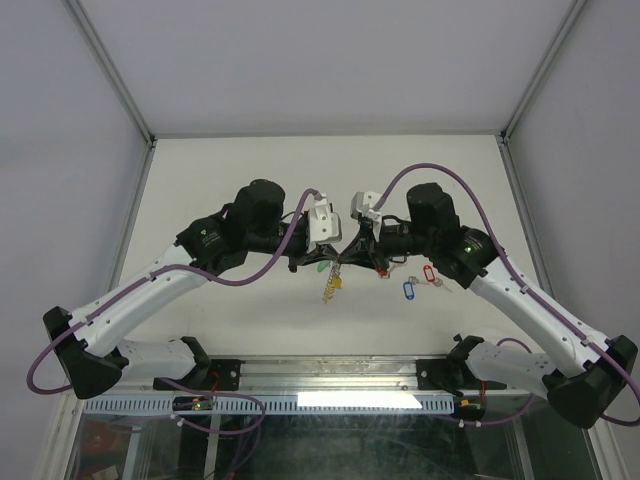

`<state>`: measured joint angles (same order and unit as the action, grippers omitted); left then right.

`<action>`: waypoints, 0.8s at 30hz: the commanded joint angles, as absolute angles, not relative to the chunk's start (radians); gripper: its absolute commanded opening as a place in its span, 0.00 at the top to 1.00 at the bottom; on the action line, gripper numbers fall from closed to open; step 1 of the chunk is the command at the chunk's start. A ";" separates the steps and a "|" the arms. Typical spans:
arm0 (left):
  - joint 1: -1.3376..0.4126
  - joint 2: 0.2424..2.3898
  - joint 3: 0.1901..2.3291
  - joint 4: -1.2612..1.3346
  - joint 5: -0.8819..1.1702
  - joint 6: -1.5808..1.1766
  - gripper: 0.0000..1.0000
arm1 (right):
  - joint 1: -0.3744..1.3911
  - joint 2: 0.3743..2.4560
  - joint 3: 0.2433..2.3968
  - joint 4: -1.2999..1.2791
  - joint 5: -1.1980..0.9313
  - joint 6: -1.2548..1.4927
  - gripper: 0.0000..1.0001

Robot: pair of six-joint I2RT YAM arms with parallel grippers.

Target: Put the keys on the keyring

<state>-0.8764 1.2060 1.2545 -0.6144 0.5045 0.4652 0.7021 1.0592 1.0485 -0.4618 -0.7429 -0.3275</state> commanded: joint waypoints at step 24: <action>-0.881 1.118 1.236 -0.491 0.519 0.457 0.62 | 0.707 0.964 1.109 -0.506 -0.675 -0.361 1.00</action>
